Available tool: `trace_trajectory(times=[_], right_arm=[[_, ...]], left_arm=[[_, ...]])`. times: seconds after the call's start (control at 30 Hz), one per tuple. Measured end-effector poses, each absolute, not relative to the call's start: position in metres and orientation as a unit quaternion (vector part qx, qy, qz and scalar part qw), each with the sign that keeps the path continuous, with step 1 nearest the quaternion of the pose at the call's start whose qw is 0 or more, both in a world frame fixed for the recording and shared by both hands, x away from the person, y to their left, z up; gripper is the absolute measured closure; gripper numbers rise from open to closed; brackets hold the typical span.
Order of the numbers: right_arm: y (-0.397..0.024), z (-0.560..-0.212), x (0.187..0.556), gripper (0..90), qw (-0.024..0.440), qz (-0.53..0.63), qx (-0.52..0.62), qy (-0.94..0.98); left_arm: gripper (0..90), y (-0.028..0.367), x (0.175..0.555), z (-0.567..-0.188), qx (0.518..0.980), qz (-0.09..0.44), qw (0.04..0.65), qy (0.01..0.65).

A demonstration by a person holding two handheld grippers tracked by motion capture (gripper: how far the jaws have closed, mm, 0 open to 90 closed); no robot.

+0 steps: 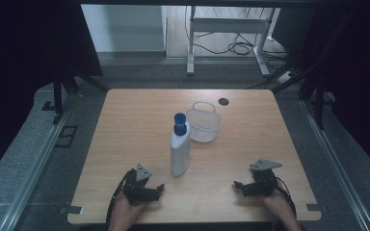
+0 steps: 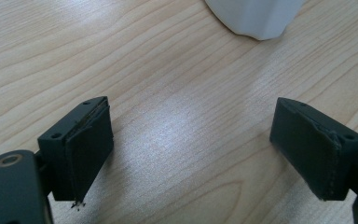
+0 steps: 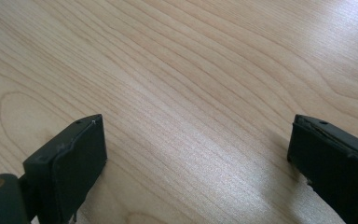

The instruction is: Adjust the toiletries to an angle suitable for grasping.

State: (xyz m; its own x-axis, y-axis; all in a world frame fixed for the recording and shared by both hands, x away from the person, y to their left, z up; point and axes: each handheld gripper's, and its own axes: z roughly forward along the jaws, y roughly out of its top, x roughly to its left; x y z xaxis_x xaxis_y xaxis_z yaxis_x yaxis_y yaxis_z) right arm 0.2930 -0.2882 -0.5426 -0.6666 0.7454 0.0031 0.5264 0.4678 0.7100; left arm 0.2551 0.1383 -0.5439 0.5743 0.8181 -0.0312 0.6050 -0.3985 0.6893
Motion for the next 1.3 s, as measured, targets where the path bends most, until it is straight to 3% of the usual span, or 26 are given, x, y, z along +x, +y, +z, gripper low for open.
trace_trajectory(times=[1.03, 1.3], right_arm=[[-0.2879, -0.5427, 0.2932, 2.9, 0.155, 0.351, 0.375, 0.844], [-0.2879, -0.5427, 0.2932, 2.9, 0.155, 0.350, 0.376, 0.844]], left_arm=[[13.7, 0.1384, 0.2550, -0.5439, 0.821, 0.159, 0.338, 0.432], [25.8, 0.1420, 0.2545, -0.5407, 0.820, 0.160, 0.336, 0.435]])
